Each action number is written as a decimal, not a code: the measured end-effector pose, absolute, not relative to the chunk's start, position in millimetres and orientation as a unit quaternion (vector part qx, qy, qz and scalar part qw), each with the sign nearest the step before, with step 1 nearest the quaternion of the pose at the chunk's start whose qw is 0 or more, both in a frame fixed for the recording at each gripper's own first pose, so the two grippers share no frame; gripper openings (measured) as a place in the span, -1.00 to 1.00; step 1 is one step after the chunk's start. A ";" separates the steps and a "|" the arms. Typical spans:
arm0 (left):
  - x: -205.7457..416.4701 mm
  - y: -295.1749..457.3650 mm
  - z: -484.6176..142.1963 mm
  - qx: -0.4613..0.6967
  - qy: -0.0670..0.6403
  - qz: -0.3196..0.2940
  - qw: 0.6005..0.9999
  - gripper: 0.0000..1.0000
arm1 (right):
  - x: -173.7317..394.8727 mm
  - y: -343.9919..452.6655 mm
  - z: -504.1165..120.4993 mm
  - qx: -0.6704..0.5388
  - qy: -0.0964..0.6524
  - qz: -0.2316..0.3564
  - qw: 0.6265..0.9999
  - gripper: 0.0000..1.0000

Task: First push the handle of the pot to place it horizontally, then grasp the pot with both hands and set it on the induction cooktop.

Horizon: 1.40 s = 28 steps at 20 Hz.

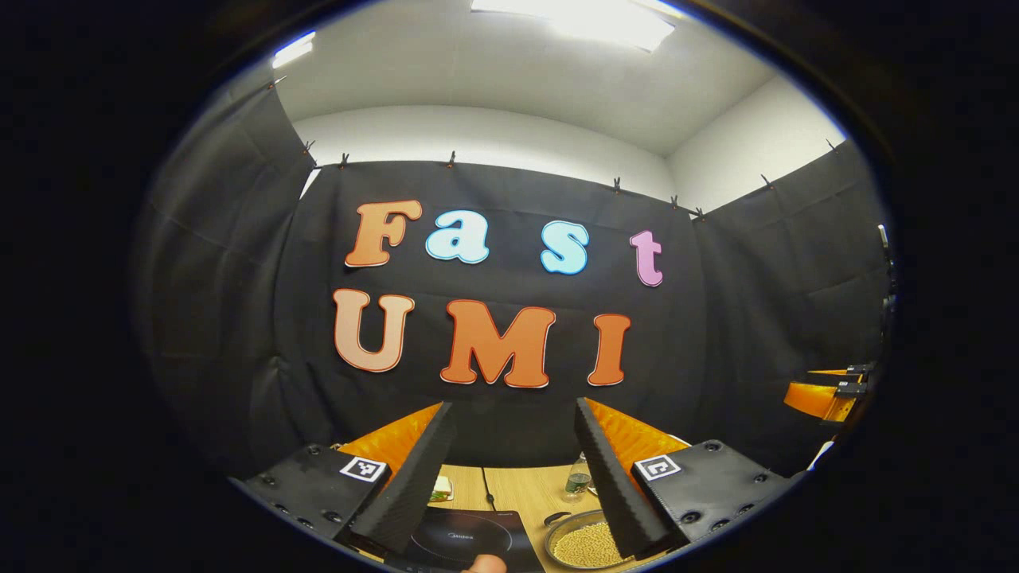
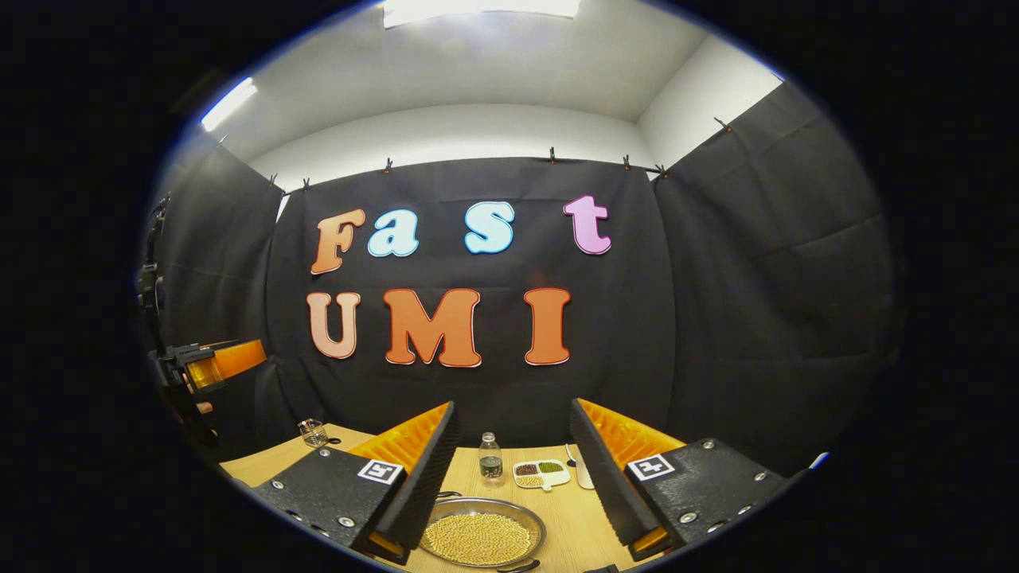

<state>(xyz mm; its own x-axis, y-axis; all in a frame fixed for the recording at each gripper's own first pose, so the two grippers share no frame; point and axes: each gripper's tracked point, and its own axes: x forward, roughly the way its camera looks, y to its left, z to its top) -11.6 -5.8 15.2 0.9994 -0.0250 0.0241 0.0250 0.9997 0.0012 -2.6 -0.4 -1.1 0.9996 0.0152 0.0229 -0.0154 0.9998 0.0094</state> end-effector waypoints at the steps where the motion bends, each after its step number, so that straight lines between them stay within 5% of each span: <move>1: -12.1 -7.2 15.3 0.001 -0.012 -0.014 1.000 0.94 | -3.2 0.1 -2.3 0.005 -0.011 0.009 1.000 0.68; 4: -11.2 -4.3 18.6 -0.001 -0.016 -0.014 1.000 0.96 | -1.7 3.0 -6.8 0.003 -0.007 0.014 1.000 0.55; 8: -11.0 0.7 16.1 -0.001 -0.017 -0.009 1.000 0.96 | -0.9 8.8 -11.7 0.010 0.000 0.025 1.000 0.00; 9: -10.6 1.7 14.1 0.000 -0.016 -0.006 1.000 0.94 | -0.7 9.4 -14.3 0.013 0.002 0.028 1.000 -0.27; 16: -5.4 10.5 5.4 -0.007 -0.005 0.002 1.000 0.94 | 3.3 6.4 -28.7 0.013 0.014 0.022 1.000 -0.96; 28: -7.8 16.1 3.4 0.000 -0.007 0.007 1.000 0.94 | -11.5 13.0 -93.8 0.010 0.058 0.038 0.998 -1.00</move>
